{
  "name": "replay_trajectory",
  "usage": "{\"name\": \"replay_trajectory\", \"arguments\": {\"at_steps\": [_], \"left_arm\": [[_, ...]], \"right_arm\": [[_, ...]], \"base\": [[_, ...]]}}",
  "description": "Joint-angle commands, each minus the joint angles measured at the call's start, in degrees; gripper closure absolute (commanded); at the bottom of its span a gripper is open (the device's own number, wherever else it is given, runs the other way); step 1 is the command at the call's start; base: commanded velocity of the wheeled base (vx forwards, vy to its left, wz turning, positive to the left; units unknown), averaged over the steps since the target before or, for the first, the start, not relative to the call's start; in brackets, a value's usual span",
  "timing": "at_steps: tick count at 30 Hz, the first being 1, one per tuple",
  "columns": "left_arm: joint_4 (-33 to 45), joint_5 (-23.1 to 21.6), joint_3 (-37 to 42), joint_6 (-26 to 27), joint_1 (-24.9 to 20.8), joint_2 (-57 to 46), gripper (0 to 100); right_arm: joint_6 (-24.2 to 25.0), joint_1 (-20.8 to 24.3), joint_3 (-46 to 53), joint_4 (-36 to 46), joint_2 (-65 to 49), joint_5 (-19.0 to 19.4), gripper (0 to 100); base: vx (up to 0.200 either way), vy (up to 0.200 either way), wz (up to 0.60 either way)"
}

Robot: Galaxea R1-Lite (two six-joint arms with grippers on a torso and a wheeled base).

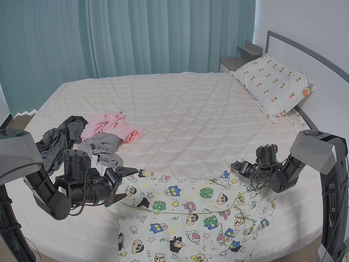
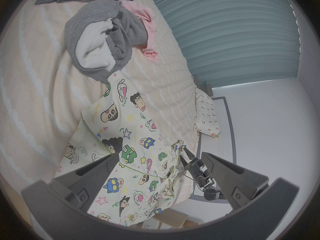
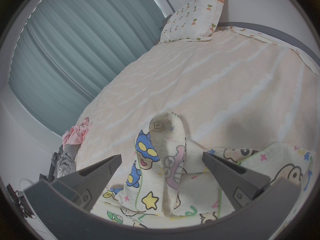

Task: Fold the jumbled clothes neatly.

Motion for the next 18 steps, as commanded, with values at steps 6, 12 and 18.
{"name": "replay_trajectory", "arguments": {"at_steps": [6, 12, 18], "left_arm": [[-0.13, 0.01, 0.11, 0.15, -0.07, 1.14, 0], [-0.13, 0.01, 0.11, 0.24, -0.07, 1.23, 0], [-0.31, 0.27, -0.24, 0.33, -0.16, 2.02, 0]], "right_arm": [[-1.73, 2.37, 1.60, -3.07, -0.10, -0.84, 0], [-3.49, 3.07, 1.07, -2.55, 0.60, -0.93, 0], [-4.63, 2.54, 0.90, -1.67, 0.69, -0.84, 100]], "base": [[0.000, 0.000, 0.00], [0.000, 0.000, 0.00], [0.000, 0.000, 0.00]]}}
